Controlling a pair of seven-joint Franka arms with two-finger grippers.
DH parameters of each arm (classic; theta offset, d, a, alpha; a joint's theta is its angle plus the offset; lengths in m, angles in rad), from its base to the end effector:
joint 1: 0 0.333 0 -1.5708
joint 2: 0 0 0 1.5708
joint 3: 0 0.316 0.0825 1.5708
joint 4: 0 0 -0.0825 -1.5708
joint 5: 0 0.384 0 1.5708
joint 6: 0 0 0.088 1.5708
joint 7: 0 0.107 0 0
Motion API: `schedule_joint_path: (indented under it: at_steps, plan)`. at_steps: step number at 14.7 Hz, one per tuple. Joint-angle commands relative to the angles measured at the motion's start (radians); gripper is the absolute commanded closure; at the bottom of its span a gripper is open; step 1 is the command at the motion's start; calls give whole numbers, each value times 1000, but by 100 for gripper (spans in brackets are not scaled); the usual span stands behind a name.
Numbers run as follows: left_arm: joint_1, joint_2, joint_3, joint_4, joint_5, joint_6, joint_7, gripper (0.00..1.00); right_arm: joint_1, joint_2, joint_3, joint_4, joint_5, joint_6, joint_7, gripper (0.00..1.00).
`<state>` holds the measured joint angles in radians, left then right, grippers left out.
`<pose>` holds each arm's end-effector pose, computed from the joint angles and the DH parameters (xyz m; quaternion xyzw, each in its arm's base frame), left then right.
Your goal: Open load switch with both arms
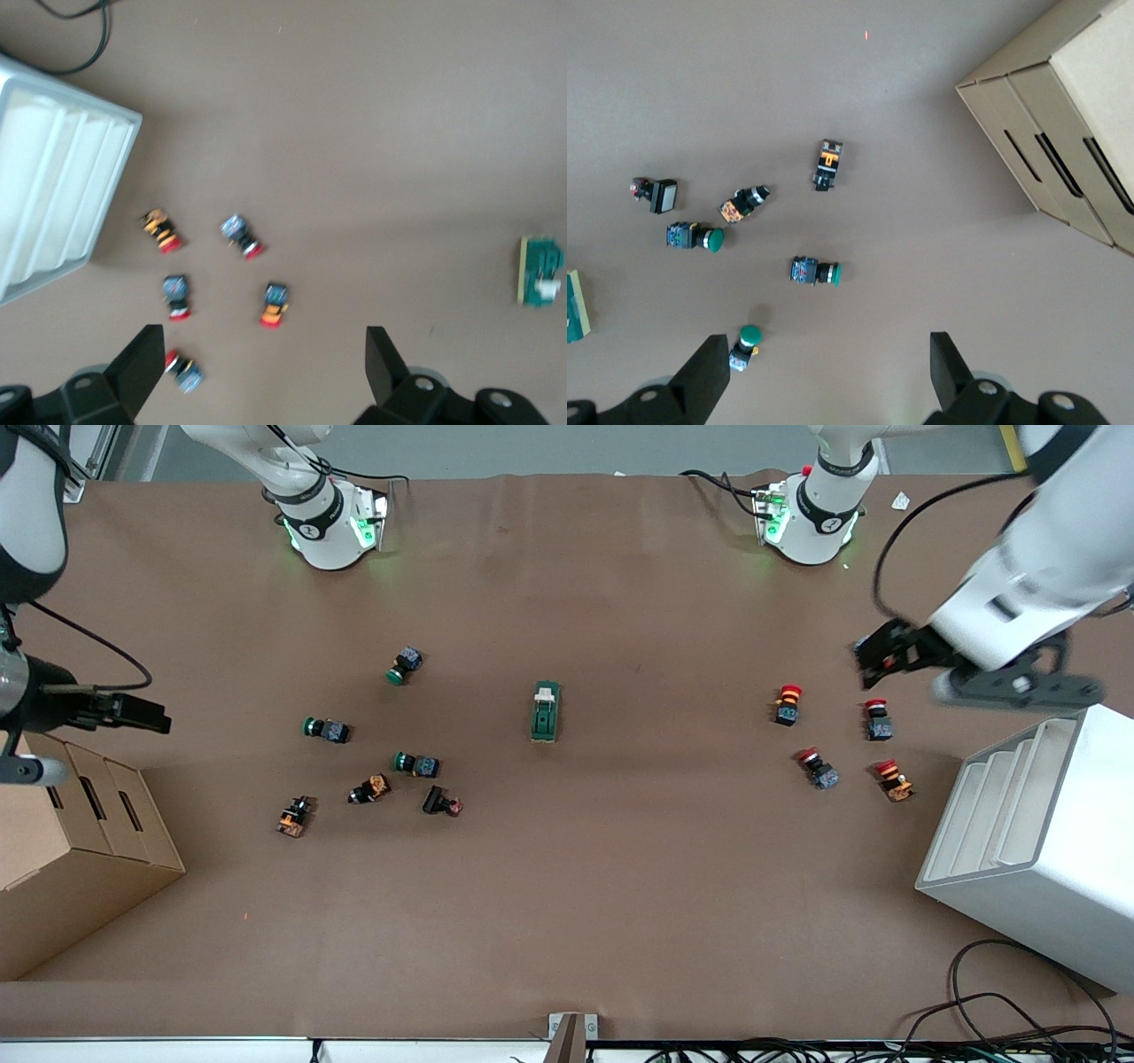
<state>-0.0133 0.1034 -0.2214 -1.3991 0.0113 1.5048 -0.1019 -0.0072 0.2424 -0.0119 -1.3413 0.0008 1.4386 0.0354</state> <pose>0.5658 -0.1261 0.6419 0.9978 -0.0654 0.0014 0.0060 0.6125 -0.0107 0.5789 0.9970 -0.0271 -0.0725 0.0016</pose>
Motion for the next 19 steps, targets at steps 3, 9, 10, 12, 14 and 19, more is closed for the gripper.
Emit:
schedule_joint_path:
  at_steps: [3, 9, 10, 12, 14, 19]
  plan:
    - [-121, -171, 206, -179, -27, -34, 85, 0, -5, -277, 9, -306, 10, 61, 9, 0]
    - [-103, -286, 217, -299, -25, -54, 123, 0, -5, -397, 10, -366, 1, 57, 1, 0]
    - [-102, -295, 214, -307, -25, -54, 123, 0, -5, -400, 10, -366, -1, 56, 1, 0]
    - [-99, -318, 209, -331, -25, -40, 122, 0, -4, -410, 10, -360, -1, 56, 0, 0]
    - [-103, -311, 209, -317, -19, -40, 122, 0, -8, -411, 7, -345, 1, 33, 1, 0]
    - [-106, -268, 211, -270, -11, -41, 120, 0, -8, -375, 7, -236, 8, -10, 6, 0]
